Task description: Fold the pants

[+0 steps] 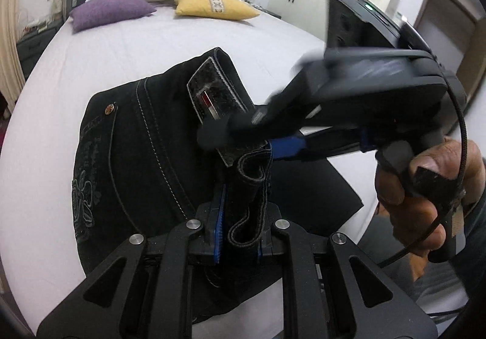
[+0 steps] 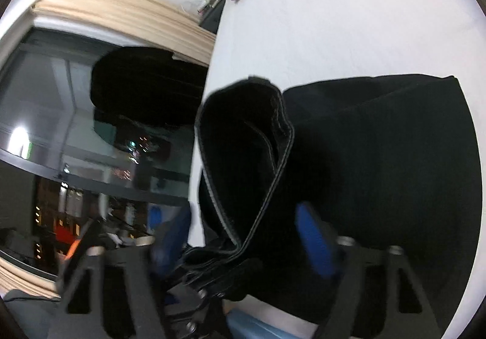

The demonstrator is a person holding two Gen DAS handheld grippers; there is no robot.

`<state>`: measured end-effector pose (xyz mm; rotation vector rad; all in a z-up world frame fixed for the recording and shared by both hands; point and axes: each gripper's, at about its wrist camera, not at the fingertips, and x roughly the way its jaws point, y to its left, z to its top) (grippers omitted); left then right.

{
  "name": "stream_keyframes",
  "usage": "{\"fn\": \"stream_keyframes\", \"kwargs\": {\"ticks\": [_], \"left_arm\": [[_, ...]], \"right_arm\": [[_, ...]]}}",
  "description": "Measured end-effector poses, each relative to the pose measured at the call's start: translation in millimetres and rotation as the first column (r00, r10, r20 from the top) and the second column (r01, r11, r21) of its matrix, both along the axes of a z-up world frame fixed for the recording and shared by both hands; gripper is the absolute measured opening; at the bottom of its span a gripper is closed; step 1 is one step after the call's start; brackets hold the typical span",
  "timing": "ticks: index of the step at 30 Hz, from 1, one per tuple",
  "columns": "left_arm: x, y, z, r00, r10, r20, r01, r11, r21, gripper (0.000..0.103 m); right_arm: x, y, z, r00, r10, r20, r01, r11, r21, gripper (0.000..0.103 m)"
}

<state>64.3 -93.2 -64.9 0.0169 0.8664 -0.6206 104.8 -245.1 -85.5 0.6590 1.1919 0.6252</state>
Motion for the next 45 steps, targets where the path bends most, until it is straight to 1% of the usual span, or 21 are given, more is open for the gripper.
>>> {"fn": "stream_keyframes", "kwargs": {"ticks": [1,2,3,6,9,12,14,20,23,26,32,36,37,38,39,40,41,42,43,44,45], "left_arm": [[-1,2,0,1.0,-0.003,0.004,0.003,1.0,0.01,0.013],[-2,-1,-1,1.0,-0.009,0.005,0.009,1.0,0.014,0.013],[-11,0,0,1.0,-0.016,0.004,0.016,1.0,0.013,0.013],[-15,-14,1,0.999,-0.048,0.004,0.048,0.999,0.017,0.013],[-15,-41,0,0.996,-0.088,0.005,0.088,0.996,0.035,0.013],[-12,-70,-5,0.992,-0.123,-0.006,0.123,0.991,0.051,0.013],[-9,-84,-5,0.991,-0.129,-0.016,0.13,0.99,0.059,0.013],[-4,-126,-18,0.989,-0.145,-0.026,0.147,0.984,0.105,0.013],[-3,-138,-25,0.988,-0.149,-0.033,0.152,0.981,0.121,0.013],[-8,-146,-29,0.986,-0.162,-0.022,0.164,0.977,0.134,0.013],[-14,-150,-29,0.983,-0.183,-0.017,0.184,0.973,0.141,0.013],[-11,-152,-36,0.981,-0.192,0.0,0.19,0.97,0.152,0.015],[-10,-152,-41,0.98,-0.197,0.0,0.195,0.968,0.157,0.017],[-9,-153,-47,0.98,-0.197,-0.009,0.196,0.968,0.157,0.024],[-9,-151,-50,0.98,-0.199,-0.024,0.201,0.969,0.145,0.027],[-9,-148,-50,0.98,-0.197,-0.035,0.2,0.973,0.119,0.029],[-10,-144,-48,0.979,-0.2,-0.043,0.203,0.974,0.096,0.036],[-12,-138,-43,0.975,-0.214,-0.062,0.217,0.974,0.063,0.045],[-15,-128,-37,0.97,-0.228,-0.084,0.23,0.973,0.017,0.059],[-18,-118,-30,0.97,-0.227,-0.087,0.227,0.974,-0.017,0.064],[-22,-106,-23,0.971,-0.224,-0.083,0.221,0.974,-0.042,0.066]], "right_arm": [[0,0,0,1.0,-0.002,0.003,0.002,0.999,-0.035,0.035],[-2,-3,0,1.0,-0.005,0.004,0.005,0.999,-0.045,0.029],[-2,-4,-1,1.0,-0.009,0.007,0.01,0.999,-0.045,0.023],[-7,-23,3,0.999,-0.028,0.02,0.029,0.998,-0.056,0.019],[-12,-43,4,0.998,-0.056,0.027,0.058,0.996,-0.067,0.016],[-17,-61,0,0.996,-0.079,0.026,0.081,0.994,-0.079,0.015],[-17,-77,-6,0.995,-0.095,0.019,0.097,0.992,-0.079,0.015],[-13,-95,-16,0.994,-0.109,0.008,0.109,0.991,-0.078,0.014],[-10,-102,-26,0.994,-0.109,-0.009,0.108,0.991,-0.083,0.014],[-14,-107,-29,0.993,-0.119,-0.006,0.118,0.99,-0.077,0.014],[-25,-114,-35,0.988,-0.152,-0.004,0.151,0.987,-0.061,0.014],[-27,-121,-42,0.983,-0.184,-0.018,0.183,0.981,-0.06,0.013],[-26,-120,-46,0.982,-0.189,-0.026,0.187,0.98,-0.067,0.014],[-24,-118,-53,0.983,-0.179,-0.038,0.175,0.981,-0.08,0.015],[-23,-118,-58,0.984,-0.171,-0.043,0.167,0.983,-0.079,0.015],[-23,-121,-65,0.984,-0.174,-0.048,0.171,0.984,-0.048,0.015],[-25,-124,-67,0.983,-0.178,-0.049,0.178,0.984,-0.016,0.015],[-28,-127,-67,0.982,-0.185,-0.049,0.186,0.983,0.01,0.017],[-31,-129,-66,0.981,-0.19,-0.045,0.191,0.981,0.021,0.018],[-34,-130,-64,0.98,-0.195,-0.04,0.196,0.98,0.021,0.023],[-37,-132,-61,0.979,-0.202,-0.038,0.203,0.979,0.017,0.026]]}}
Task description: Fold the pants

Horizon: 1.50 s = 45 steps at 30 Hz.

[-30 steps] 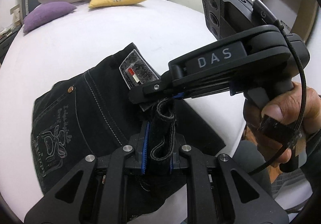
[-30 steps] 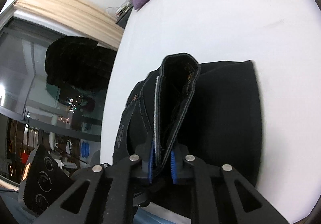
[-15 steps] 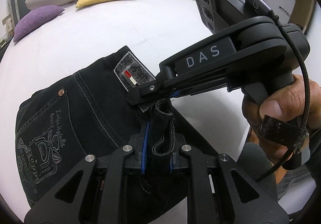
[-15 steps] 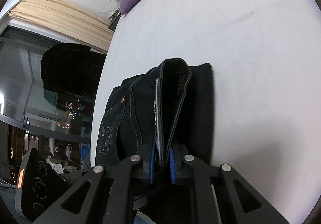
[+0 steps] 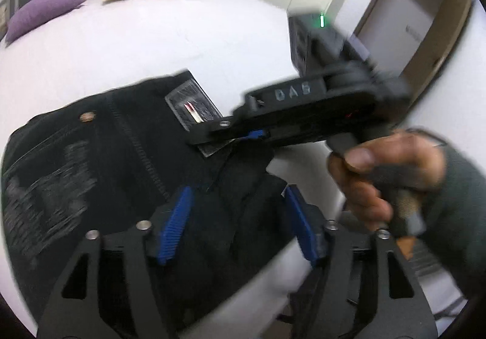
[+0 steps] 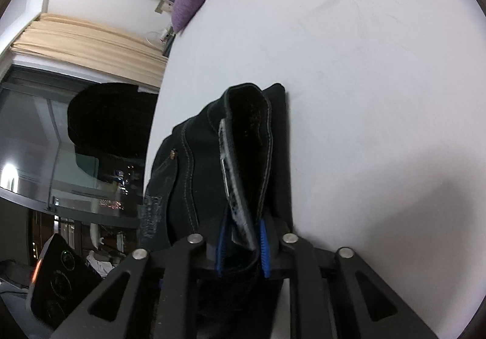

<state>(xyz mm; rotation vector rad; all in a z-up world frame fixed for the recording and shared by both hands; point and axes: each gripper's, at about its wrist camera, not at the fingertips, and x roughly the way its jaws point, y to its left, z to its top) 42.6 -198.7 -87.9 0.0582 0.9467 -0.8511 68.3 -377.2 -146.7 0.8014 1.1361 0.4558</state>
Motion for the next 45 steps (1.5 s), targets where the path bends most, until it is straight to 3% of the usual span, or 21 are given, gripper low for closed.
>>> {"fn": "stream_keyframes", "kwargs": {"ticks": [4,6,10,14,15,16,17,20,24,27,30,31,32,33,38,45], "left_arm": [[-3,56,24,0.999,0.046,0.008,-0.046,0.995,-0.085,0.07],[5,77,27,0.996,0.088,0.018,-0.086,0.992,-0.094,0.07],[28,101,14,0.989,0.149,-0.016,-0.15,0.982,-0.114,0.069],[27,103,-13,0.991,0.118,-0.064,-0.122,0.99,-0.072,0.067],[25,102,-22,0.992,0.108,-0.067,-0.111,0.992,-0.051,0.067],[24,100,-31,0.992,0.103,-0.073,-0.106,0.994,-0.035,0.067],[23,102,-37,0.992,0.1,-0.074,-0.103,0.994,-0.038,0.067],[23,106,-39,0.995,0.078,-0.065,-0.081,0.995,-0.056,0.066],[42,122,-23,0.992,0.069,-0.104,-0.08,0.99,-0.113,0.062],[86,145,-4,0.984,0.145,-0.1,-0.163,0.967,-0.195,0.062],[151,159,-15,0.961,0.145,-0.236,-0.209,0.938,-0.276,0.062],[171,162,-31,0.942,0.136,-0.307,-0.229,0.929,-0.291,0.055],[181,163,-45,0.927,0.125,-0.354,-0.238,0.925,-0.297,0.037],[188,166,-63,0.911,0.123,-0.395,-0.25,0.924,-0.289,0.031],[155,180,-66,0.935,0.085,-0.344,-0.216,0.907,-0.362,0.03],[73,189,-60,0.957,-0.045,-0.286,-0.065,0.93,-0.363,0.03]], "right_arm": [[-15,-15,23,0.997,-0.078,0.014,0.079,0.995,-0.067,0.038],[-18,-16,42,0.995,-0.085,0.057,0.086,0.996,-0.029,0.038],[-11,21,70,0.986,0.034,0.163,-0.041,0.998,0.038,0.038],[-5,51,42,0.989,0.132,0.074,-0.133,0.991,0.015,0.038],[-8,54,25,0.99,0.141,0.021,-0.141,0.99,-0.01,0.036],[-14,55,10,0.99,0.141,-0.015,-0.141,0.989,-0.041,0.026],[-19,51,3,0.992,0.124,-0.011,-0.124,0.991,-0.043,0.002],[-33,28,-9,0.999,0.037,0.007,-0.037,0.997,0.07,0.0],[-38,25,-7,0.999,0.046,0.026,-0.047,0.997,0.066,0.0],[-34,30,-9,0.998,0.056,0.023,-0.057,0.997,0.06,0.0],[-28,32,-13,0.998,0.054,0.02,-0.055,0.996,0.065,0.0],[-26,34,-13,0.998,0.052,0.021,-0.054,0.996,0.064,0.0],[-28,34,-14,0.998,0.051,0.021,-0.052,0.997,0.065,0.0],[-29,34,-15,0.999,0.047,0.021,-0.049,0.997,0.066,0.0],[-37,23,-13,0.999,0.043,0.024,-0.045,0.997,0.069,0.0],[-40,24,-7,0.999,0.029,0.029,-0.031,0.999,0.042,0.0]]}}
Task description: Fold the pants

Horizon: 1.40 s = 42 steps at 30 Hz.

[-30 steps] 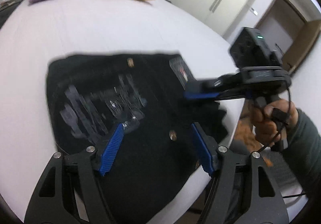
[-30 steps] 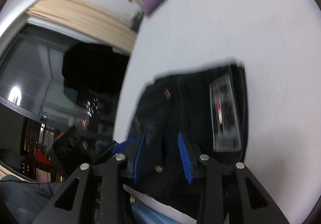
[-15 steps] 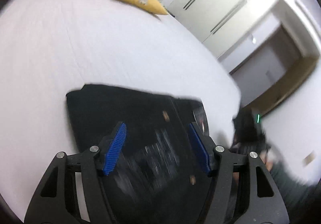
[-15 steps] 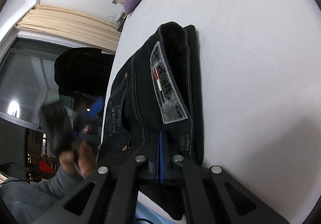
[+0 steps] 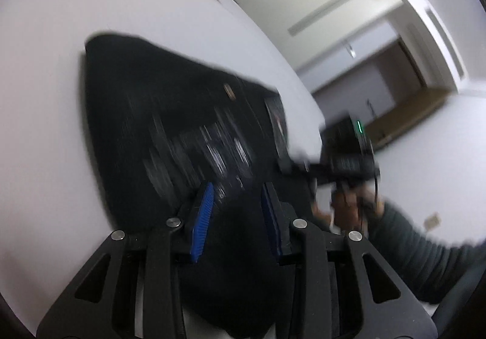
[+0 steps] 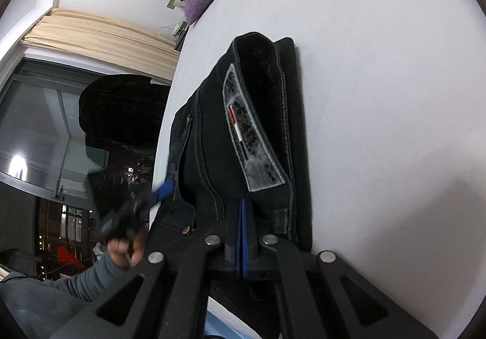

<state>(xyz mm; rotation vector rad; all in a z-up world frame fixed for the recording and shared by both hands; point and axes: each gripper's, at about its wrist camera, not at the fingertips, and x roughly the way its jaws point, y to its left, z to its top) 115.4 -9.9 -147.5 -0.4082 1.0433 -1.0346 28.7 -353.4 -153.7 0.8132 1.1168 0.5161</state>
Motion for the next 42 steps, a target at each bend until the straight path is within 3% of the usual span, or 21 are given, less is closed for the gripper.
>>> {"fn": "stream_keyframes", "kwargs": {"ticks": [2,6,10,16,20,25,29,30,32,33,37,39,41,42], "left_arm": [[-26,8,0,0.999,-0.023,0.041,0.022,1.0,0.005,0.03],[-38,19,3,0.998,-0.037,0.043,0.037,0.999,0.001,0.03],[-54,-1,5,0.984,-0.082,0.159,0.052,0.982,0.183,0.032],[-48,-26,5,0.989,-0.069,0.134,0.025,0.954,0.3,0.032],[-50,-38,5,0.987,-0.062,0.15,0.004,0.933,0.361,0.032],[-53,-41,1,0.986,-0.065,0.151,0.003,0.925,0.381,0.032],[-53,-45,0,0.987,-0.064,0.147,0.003,0.924,0.382,0.032],[-54,-45,1,0.987,-0.064,0.146,0.003,0.924,0.381,0.032],[-54,-47,1,0.987,-0.063,0.147,0.003,0.924,0.382,0.032],[-54,-45,2,0.988,-0.061,0.145,0.002,0.925,0.381,0.032],[-53,-45,4,0.988,-0.057,0.142,-0.002,0.924,0.383,0.032],[-54,-44,7,0.987,-0.057,0.149,-0.006,0.922,0.388,0.033],[-56,-39,18,0.988,-0.037,0.152,-0.025,0.922,0.387,0.037],[-57,-35,24,0.987,-0.025,0.156,-0.038,0.921,0.388,0.043]], "right_arm": [[-2,1,0,1.0,-0.004,0.007,0.004,1.0,0.001,0.0],[-6,4,2,1.0,-0.013,0.01,0.013,1.0,-0.004,0.0],[-14,10,12,1.0,-0.014,0.014,0.014,1.0,-0.025,0.0],[-32,4,11,1.0,-0.015,0.01,0.016,1.0,-0.016,0.0],[-41,3,41,0.999,-0.021,0.035,0.025,0.992,-0.122,0.002],[-31,27,78,0.992,0.023,0.127,-0.008,0.994,-0.113,0.015],[-23,70,54,0.986,0.157,0.062,-0.146,0.978,-0.149,0.025],[-25,75,41,0.984,0.177,0.026,-0.17,0.969,-0.179,0.024],[-34,66,33,0.988,0.147,0.05,-0.138,0.98,-0.147,0.015],[-40,56,32,0.993,0.113,0.047,-0.107,0.988,-0.112,0.012],[-63,28,44,0.995,0.088,0.046,-0.081,0.986,-0.145,0.008],[-71,16,57,0.998,0.048,0.046,-0.035,0.97,-0.242,0.032],[-73,0,72,0.996,-0.01,0.087,0.028,0.977,-0.212,0.035],[-71,-7,80,0.992,-0.036,0.12,0.059,0.979,-0.196,0.041]]}}
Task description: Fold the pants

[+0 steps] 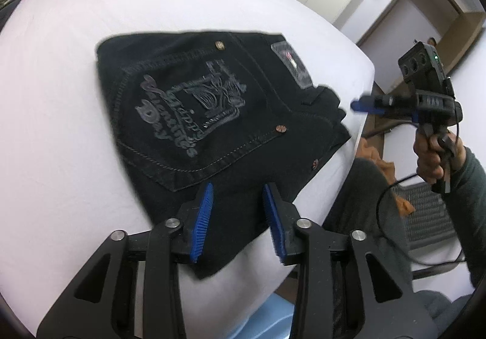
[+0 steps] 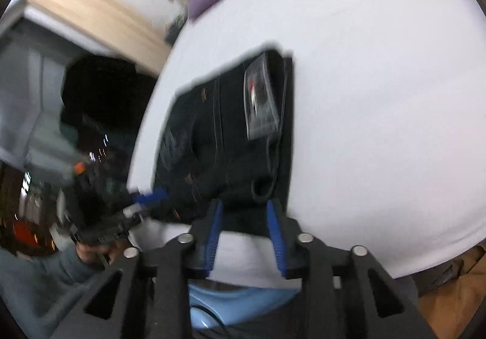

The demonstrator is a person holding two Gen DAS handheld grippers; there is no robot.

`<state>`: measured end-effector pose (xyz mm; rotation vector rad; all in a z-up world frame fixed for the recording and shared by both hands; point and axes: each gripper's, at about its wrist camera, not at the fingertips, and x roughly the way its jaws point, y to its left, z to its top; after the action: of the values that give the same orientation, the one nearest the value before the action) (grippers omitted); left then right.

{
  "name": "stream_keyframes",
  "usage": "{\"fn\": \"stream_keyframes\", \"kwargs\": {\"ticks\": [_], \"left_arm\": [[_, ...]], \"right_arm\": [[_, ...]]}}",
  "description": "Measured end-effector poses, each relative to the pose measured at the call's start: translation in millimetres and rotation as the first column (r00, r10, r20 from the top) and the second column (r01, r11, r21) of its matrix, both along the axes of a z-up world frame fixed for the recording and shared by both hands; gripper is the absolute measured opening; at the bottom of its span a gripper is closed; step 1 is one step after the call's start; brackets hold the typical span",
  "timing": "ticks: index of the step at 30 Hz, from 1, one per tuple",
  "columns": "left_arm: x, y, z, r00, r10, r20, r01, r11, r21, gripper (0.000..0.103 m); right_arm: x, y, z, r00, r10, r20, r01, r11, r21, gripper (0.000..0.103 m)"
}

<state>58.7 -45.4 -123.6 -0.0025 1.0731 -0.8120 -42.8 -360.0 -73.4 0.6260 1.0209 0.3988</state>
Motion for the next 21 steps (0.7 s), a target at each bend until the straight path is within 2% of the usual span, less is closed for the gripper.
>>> {"fn": "stream_keyframes", "kwargs": {"ticks": [1,2,3,6,9,13,17,19,21], "left_arm": [[-1,6,10,1.0,0.021,0.015,-0.021,1.0,0.0,0.057],[-1,13,19,0.999,0.04,0.031,-0.039,0.999,-0.009,0.068],[-1,20,28,0.997,0.061,0.047,-0.06,0.998,-0.024,0.072],[14,45,43,0.986,0.151,0.067,-0.148,0.988,-0.046,0.088],[43,56,26,0.977,0.211,0.008,-0.211,0.977,-0.01,0.09],[76,48,-12,0.965,0.206,-0.163,-0.211,0.977,-0.018,0.09],[92,28,-23,0.966,0.172,-0.194,-0.178,0.984,-0.012,0.09],[97,20,-27,0.964,0.158,-0.214,-0.165,0.986,-0.015,0.09],[106,17,-33,0.956,0.154,-0.248,-0.167,0.986,-0.031,0.088]], "right_arm": [[4,-4,5,1.0,-0.018,0.02,0.018,1.0,0.003,0.048],[10,-6,9,0.999,-0.035,0.031,0.035,0.999,-0.001,0.064],[17,-7,10,0.998,-0.048,0.032,0.048,0.999,-0.002,0.077],[45,-2,0,1.0,-0.026,0.009,0.026,1.0,0.005,0.079],[71,-2,-23,0.999,-0.015,-0.043,0.016,1.0,0.02,0.079],[86,-7,-54,0.992,-0.014,-0.124,0.022,0.998,0.059,0.078],[93,-4,-60,0.993,0.005,-0.122,0.009,0.994,0.112,0.078],[98,6,-61,0.99,0.051,-0.132,-0.035,0.992,0.124,0.069],[102,16,-63,0.986,0.078,-0.147,-0.064,0.993,0.099,0.069]]}}
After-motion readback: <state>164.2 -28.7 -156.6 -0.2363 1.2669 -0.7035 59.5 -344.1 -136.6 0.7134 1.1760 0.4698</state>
